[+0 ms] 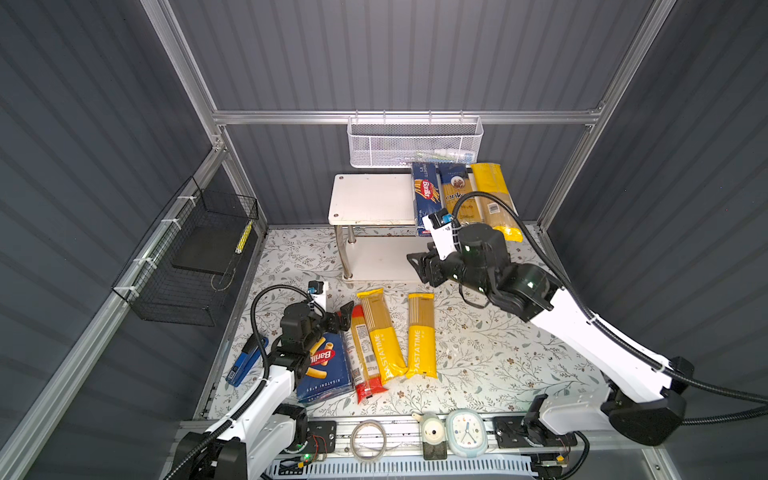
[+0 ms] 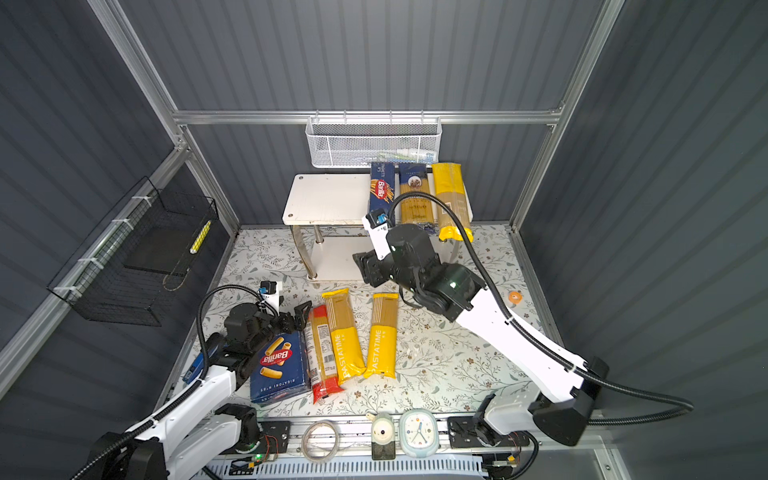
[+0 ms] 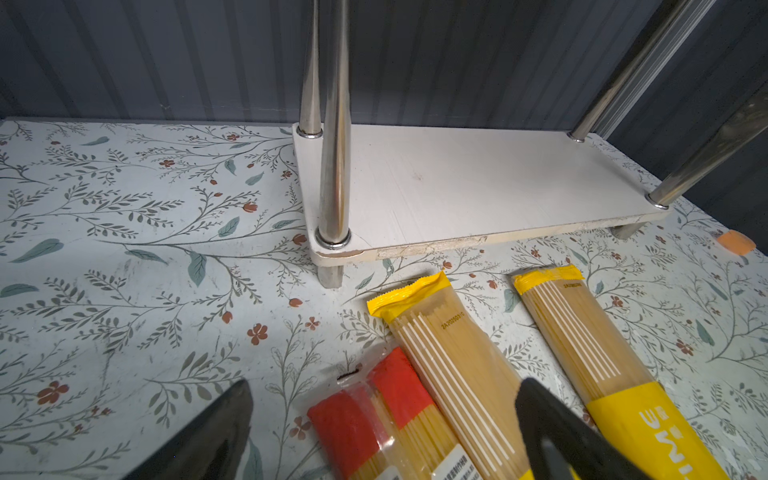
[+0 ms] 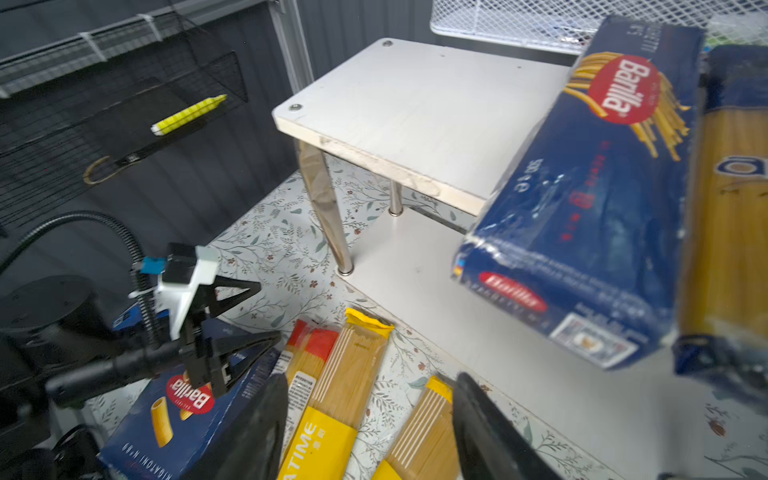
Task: Place and organize the pasta boxes and bags onto the shelf
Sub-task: 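Withdraw the right gripper from the shelf toward the yellow Pastatime bags, then lower the right gripper over the nearer yellow Pastatime spaghetti bag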
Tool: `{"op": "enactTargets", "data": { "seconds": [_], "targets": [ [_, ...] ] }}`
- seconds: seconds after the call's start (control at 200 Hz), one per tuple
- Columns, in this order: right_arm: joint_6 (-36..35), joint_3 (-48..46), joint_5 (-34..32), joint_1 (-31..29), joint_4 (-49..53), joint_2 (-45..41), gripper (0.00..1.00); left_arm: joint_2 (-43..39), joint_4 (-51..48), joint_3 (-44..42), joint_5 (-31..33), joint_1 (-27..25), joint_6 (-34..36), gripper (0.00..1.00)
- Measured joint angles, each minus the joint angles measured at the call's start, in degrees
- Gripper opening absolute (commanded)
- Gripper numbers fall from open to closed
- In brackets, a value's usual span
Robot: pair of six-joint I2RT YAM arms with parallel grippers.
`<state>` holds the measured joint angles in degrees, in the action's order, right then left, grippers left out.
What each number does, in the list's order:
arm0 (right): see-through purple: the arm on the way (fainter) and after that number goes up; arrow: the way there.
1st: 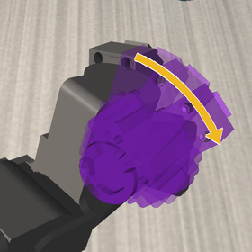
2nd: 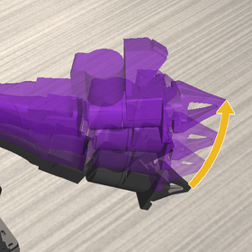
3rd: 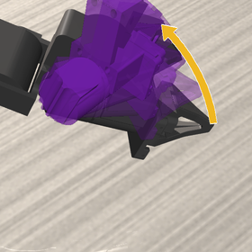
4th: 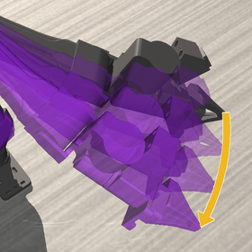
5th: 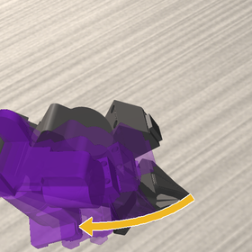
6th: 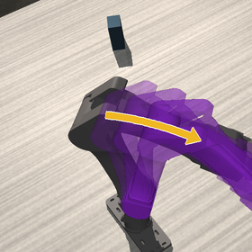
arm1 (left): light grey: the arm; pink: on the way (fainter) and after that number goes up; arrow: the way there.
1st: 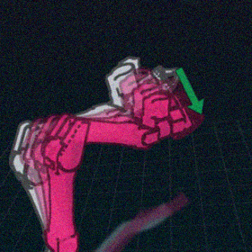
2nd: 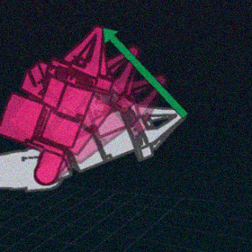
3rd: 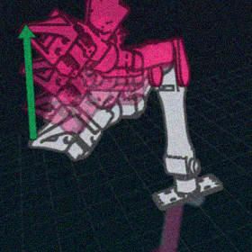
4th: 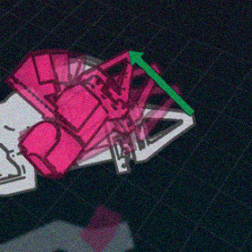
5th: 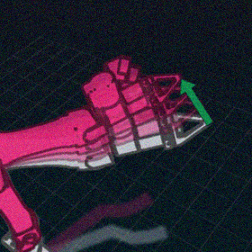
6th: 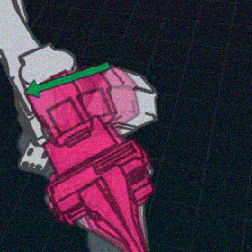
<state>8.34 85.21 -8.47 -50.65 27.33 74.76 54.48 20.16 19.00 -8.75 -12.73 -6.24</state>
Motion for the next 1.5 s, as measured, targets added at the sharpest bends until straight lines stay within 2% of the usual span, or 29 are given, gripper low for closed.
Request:
{"op": "enactTargets", "data": {
  "seconds": [0.165,0.28,0.42,0.575,0.8,1.041,1.496],
  "targets": [
    [1.8,-13.4,-4.0,-4.0,-2.8,-10.5,0.66,-0.8,0.0,-0.2,0.5,0.0,-0.2,0.99],
    [7.5,-22.9,-8.2,-4.8,-1.9,-15.3,0.70,-2.3,0.0,-1.0,1.1,0.0,-0.5,0.99],
    [17.5,-33.7,-13.1,-5.0,0.8,-16.0,0.76,-2.6,0.0,-1.2,1.7,0.0,-0.5,0.99],
    [24.8,-42.6,-14.0,-5.2,1.9,-13.4,0.83,-2.2,0.0,-1.2,1.7,0.0,-0.7,1.00],
    [26.7,-42.8,-10.4,-4.9,-3.3,-3.5,0.99,-2.2,0.0,-1.2,1.7,0.0,-0.6,1.00],
    [25.8,-35.9,-4.2,-3.0,-5.7,9.7,0.99,-2.2,0.0,-1.2,1.7,0.0,-0.7,1.00],
    [24.2,-33.0,-1.4,-2.5,-7.2,17.0,0.99,-2.2,0.0,-1.2,1.7,0.0,-0.7,1.00]
  ]
}}
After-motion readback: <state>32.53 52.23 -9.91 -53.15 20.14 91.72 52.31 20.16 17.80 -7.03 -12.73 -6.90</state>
